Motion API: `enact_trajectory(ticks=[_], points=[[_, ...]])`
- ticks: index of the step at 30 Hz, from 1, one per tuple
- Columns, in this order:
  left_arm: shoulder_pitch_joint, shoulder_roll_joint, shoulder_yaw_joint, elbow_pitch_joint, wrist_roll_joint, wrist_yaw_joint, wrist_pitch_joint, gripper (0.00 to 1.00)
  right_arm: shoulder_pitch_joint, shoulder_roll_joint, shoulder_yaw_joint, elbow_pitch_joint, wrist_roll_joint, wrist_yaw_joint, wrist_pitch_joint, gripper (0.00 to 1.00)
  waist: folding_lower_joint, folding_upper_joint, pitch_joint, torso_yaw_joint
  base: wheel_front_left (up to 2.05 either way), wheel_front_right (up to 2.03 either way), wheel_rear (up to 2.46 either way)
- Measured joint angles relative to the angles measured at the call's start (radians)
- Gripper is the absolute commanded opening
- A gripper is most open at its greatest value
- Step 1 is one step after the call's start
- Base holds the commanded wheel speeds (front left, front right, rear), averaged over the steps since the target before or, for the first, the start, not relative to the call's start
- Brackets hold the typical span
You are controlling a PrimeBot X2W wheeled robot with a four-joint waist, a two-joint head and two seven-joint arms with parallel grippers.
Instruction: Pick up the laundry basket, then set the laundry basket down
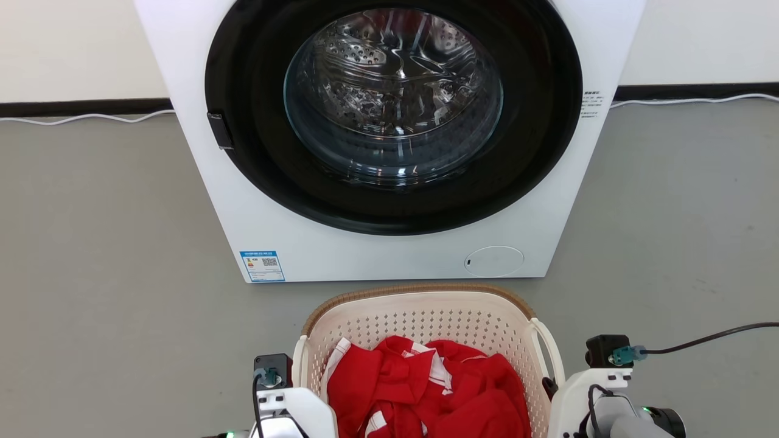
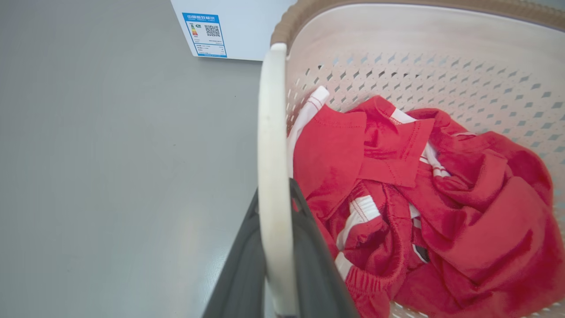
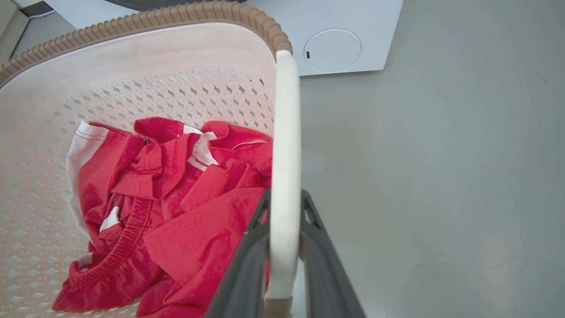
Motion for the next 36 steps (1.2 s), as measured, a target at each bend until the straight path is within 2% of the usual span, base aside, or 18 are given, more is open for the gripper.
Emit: enact_trajectory(ticks=[36], points=[[-0.008, 0.001, -0.100, 0.030, -0.116, 0.000, -0.048, 0.00, 0.011, 0.000, 0.035, 0.001, 0.024, 0.000, -0.009, 0.00, 0.0000, 0.0000, -0.019, -0.004, 0.00, 0.00, 0.00]])
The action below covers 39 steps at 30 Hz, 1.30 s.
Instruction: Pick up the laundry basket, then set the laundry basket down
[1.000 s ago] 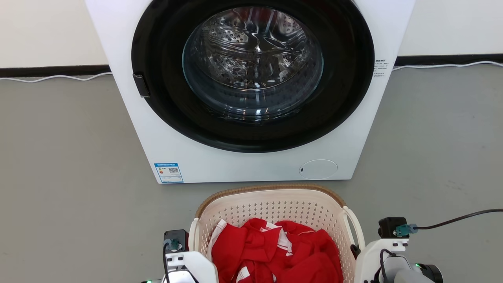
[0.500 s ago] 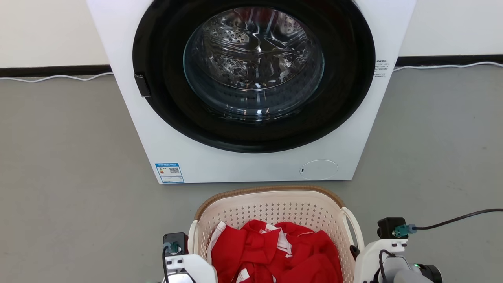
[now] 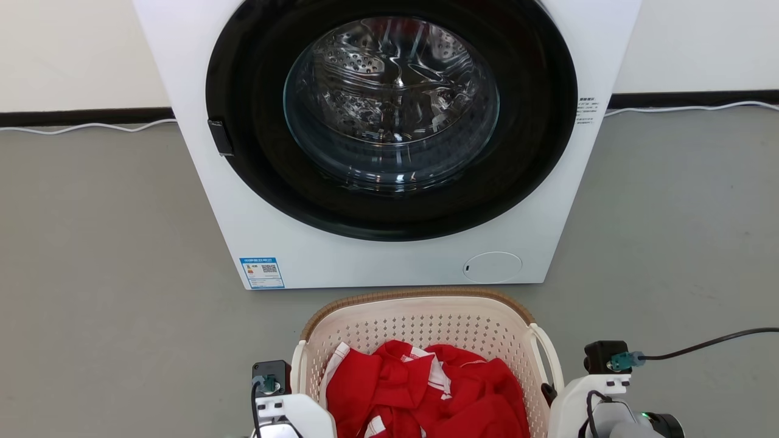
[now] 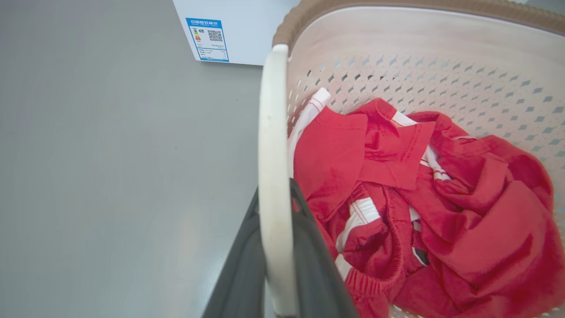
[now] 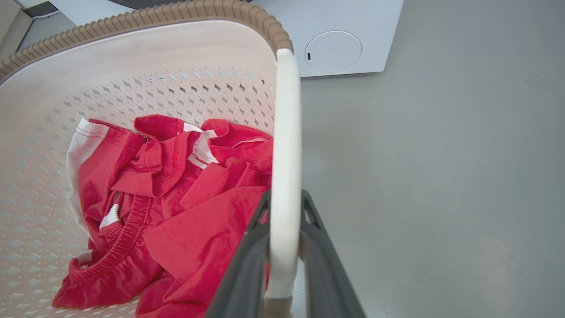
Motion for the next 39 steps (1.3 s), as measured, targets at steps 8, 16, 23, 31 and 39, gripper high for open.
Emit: enact_trajectory(ticks=[8, 16, 23, 31, 39], points=[[-0.001, 0.000, -0.018, 0.002, -0.024, 0.000, -0.007, 0.00, 0.001, 0.000, -0.003, 0.000, 0.000, 0.000, -0.001, 0.00, 0.0000, 0.0000, -0.009, 0.002, 0.00, 0.00, 0.00], [-0.002, 0.000, -0.032, 0.002, -0.044, 0.000, -0.012, 0.00, 0.001, 0.000, -0.003, 0.000, 0.000, 0.000, -0.009, 0.00, 0.0000, 0.0000, -0.012, 0.008, 0.00, 0.00, 0.00], [-0.005, 0.000, -0.040, 0.006, -0.059, 0.000, -0.018, 0.00, 0.001, 0.000, -0.002, 0.000, 0.000, 0.000, -0.010, 0.00, 0.0000, 0.0000, -0.008, 0.010, 0.00, 0.00, 0.00], [-0.022, 0.000, -0.053, 0.006, -0.070, 0.000, -0.024, 0.00, 0.001, 0.000, 0.003, 0.000, 0.004, 0.000, -0.018, 0.00, 0.0000, 0.0000, -0.006, 0.007, 0.00, 0.00, 0.00], [-0.028, 0.000, -0.067, 0.009, -0.081, 0.000, -0.029, 0.00, 0.000, 0.000, 0.016, 0.000, 0.013, 0.000, -0.019, 0.00, 0.0000, 0.0000, 0.000, 0.006, 0.00, 0.00, 0.00]])
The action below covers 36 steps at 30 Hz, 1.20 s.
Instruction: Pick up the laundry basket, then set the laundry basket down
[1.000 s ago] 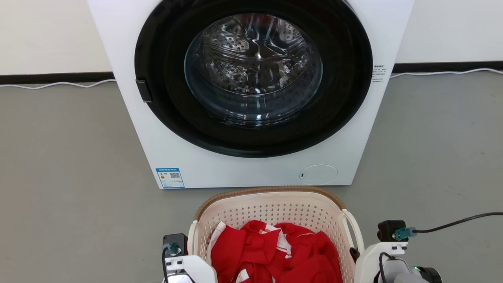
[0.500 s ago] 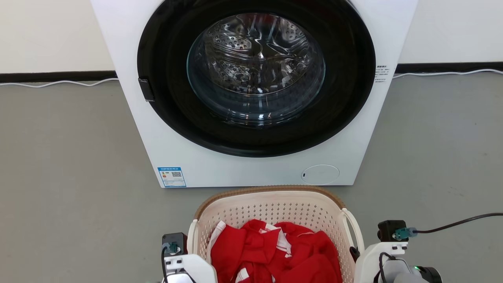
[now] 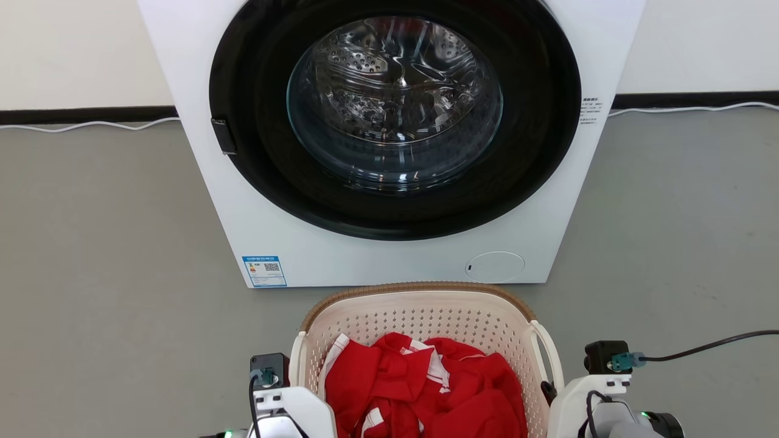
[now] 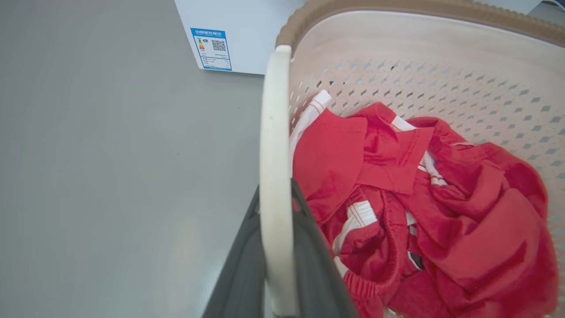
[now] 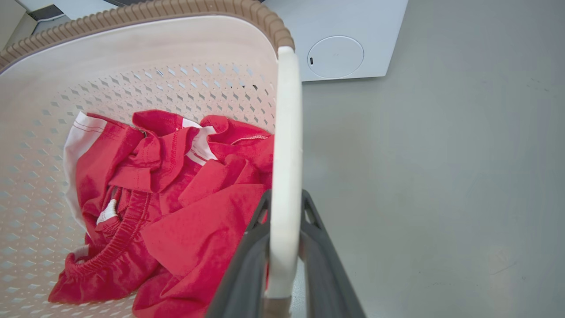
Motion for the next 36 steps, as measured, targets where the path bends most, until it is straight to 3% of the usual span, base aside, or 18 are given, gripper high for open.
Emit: enact_trajectory(ticks=[17, 36], points=[[-0.073, 0.001, -0.014, 0.011, -0.032, 0.002, -0.004, 0.00, -0.061, -0.001, 0.034, 0.000, 0.017, 0.000, -0.016, 0.00, 0.0000, 0.0000, 0.070, 0.001, 0.00, 0.00, 0.00], [-0.315, -0.002, 0.033, 0.072, -0.023, 0.013, -0.018, 0.00, -0.295, -0.002, -0.033, -0.001, -0.079, 0.000, -0.078, 0.00, 0.0000, 0.0000, 0.345, -0.004, 0.00, 0.00, 0.00]])
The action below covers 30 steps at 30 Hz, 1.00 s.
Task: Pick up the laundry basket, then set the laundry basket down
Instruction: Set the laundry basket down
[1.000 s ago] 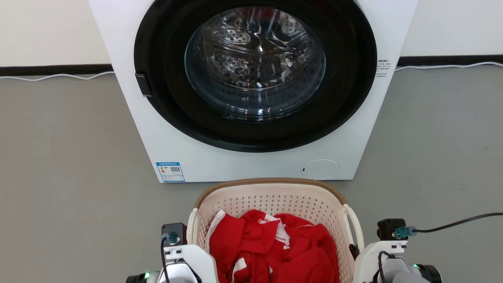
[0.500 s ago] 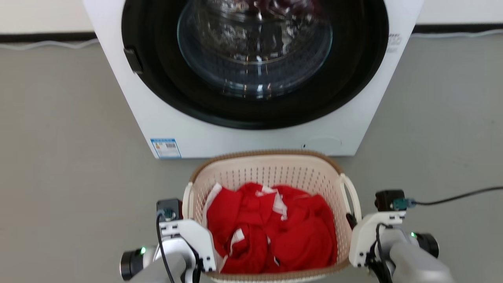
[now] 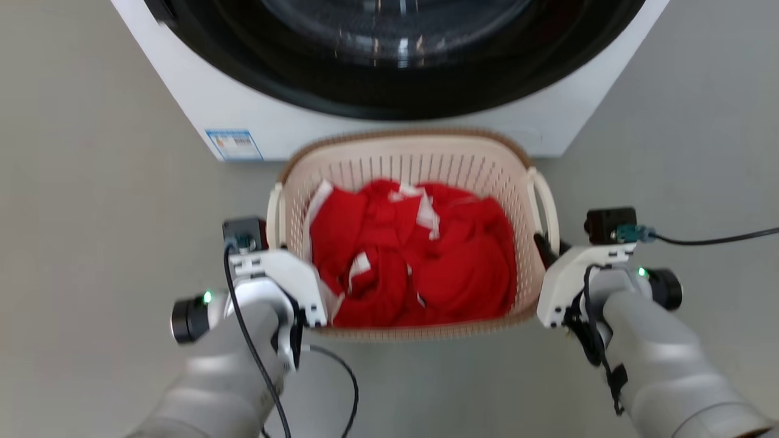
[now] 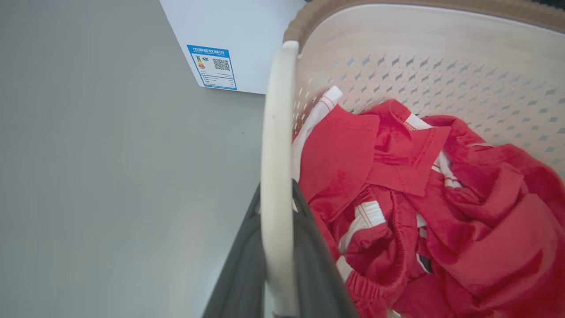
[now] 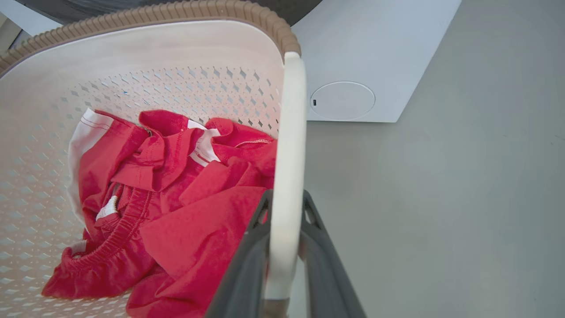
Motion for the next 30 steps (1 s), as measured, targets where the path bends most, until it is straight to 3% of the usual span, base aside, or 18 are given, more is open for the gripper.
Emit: enact_trajectory(ticks=[7, 17, 22, 30], points=[[-0.093, 0.010, 0.072, -0.034, 0.097, 0.030, -0.003, 0.00, -0.065, -0.003, -0.057, -0.001, -0.074, 0.000, -0.066, 0.00, 0.0000, 0.0000, 0.131, -0.003, 0.00, 0.00, 0.00], [-0.104, 0.025, 0.217, -0.138, 0.269, 0.072, -0.007, 0.00, -0.094, -0.013, -0.066, -0.038, -0.083, 0.000, -0.106, 0.00, 0.0000, 0.0000, 0.288, 0.006, 0.00, 0.00, 0.00], [-0.095, 0.049, 0.332, -0.243, 0.429, 0.088, -0.007, 0.00, -0.103, -0.029, -0.125, -0.120, -0.151, -0.001, -0.107, 0.00, 0.0000, 0.0000, 0.360, 0.008, 0.00, 0.00, 0.00], [-0.058, 0.040, 0.433, -0.272, 0.528, 0.087, -0.008, 0.00, -0.096, -0.030, -0.210, -0.199, -0.250, -0.001, -0.107, 0.00, 0.0001, 0.0000, 0.424, 0.012, 0.00, 0.00, 0.00]])
